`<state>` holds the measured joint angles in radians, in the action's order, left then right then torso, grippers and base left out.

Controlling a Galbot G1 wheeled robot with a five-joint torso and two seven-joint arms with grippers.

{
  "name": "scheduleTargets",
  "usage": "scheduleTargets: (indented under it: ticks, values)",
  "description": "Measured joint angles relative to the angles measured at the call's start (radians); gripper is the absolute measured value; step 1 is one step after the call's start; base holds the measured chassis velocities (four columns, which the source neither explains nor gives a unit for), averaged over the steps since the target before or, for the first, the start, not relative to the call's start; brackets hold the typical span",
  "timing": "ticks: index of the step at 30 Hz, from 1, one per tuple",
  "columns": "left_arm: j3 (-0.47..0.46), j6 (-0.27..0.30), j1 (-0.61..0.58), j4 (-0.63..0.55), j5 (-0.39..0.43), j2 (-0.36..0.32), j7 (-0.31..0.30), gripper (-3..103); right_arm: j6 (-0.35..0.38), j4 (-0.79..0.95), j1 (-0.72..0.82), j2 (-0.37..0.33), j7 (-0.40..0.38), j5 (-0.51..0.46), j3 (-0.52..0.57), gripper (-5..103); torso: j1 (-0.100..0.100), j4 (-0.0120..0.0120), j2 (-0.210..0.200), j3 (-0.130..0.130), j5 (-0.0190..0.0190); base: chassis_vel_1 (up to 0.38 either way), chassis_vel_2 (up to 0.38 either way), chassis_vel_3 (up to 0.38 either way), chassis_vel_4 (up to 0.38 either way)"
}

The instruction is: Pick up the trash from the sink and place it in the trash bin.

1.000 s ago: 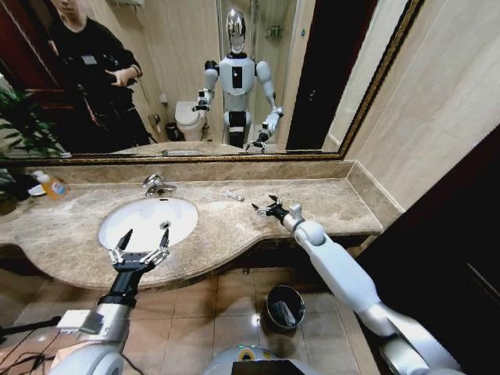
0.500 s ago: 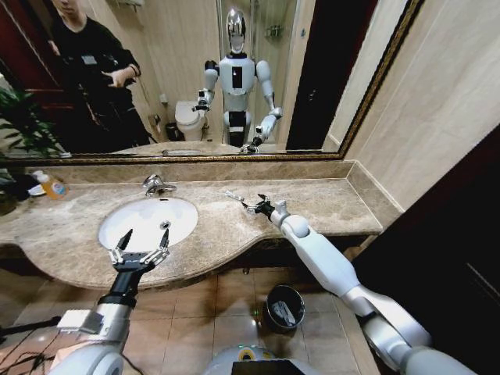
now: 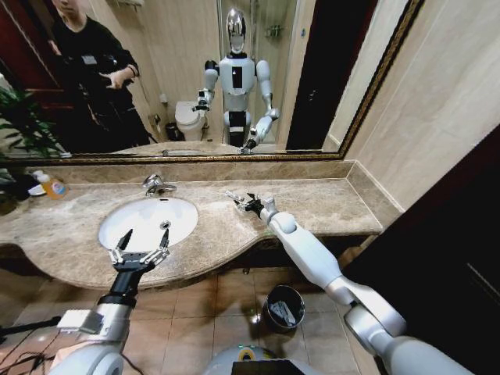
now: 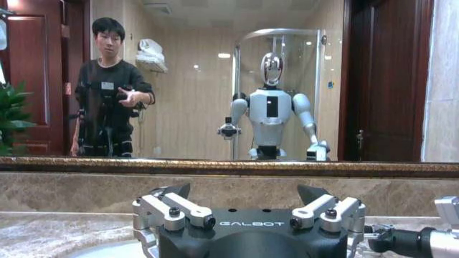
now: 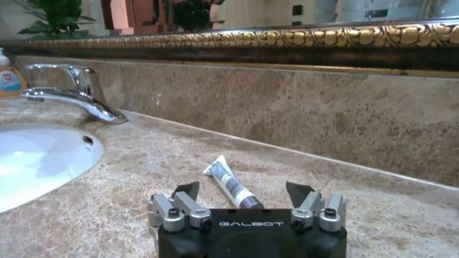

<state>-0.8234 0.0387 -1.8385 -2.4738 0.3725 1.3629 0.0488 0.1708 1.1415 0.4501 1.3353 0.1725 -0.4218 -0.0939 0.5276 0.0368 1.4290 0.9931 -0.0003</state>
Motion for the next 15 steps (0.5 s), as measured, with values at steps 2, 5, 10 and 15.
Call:
scheduleTargets:
  ticks: [2, 5, 10, 15]
  values:
    - [0.000, 0.000, 0.000, 0.000, 0.000, 0.000, 0.000, 100, -0.002, -0.002, 0.000, 0.001, 0.000, 0.002, -0.004, 82, 0.000, -0.0001, 0.000, 0.000, 0.0000, 0.000, 0.000, 0.000, 0.000]
    - [0.000, 0.000, 0.000, 0.000, 0.000, 0.000, 0.000, 100, -0.004, -0.005, 0.001, 0.006, 0.000, 0.003, -0.009, 77, 0.000, 0.0000, 0.000, 0.000, 0.0000, 0.000, 0.000, 0.000, 0.000]
    - [0.000, 0.000, 0.000, 0.000, 0.000, 0.000, 0.000, 100, -0.013, -0.020, 0.001, 0.017, 0.000, 0.009, -0.008, 59, 0.000, 0.0000, 0.000, 0.000, 0.0001, 0.000, 0.000, 0.000, 0.000]
    - [0.000, 0.000, 0.000, 0.000, 0.000, 0.000, 0.000, 100, -0.024, -0.026, 0.004, 0.020, 0.000, 0.011, -0.005, 54, 0.000, 0.0000, 0.000, 0.000, 0.0002, 0.000, 0.000, 0.000, 0.000]
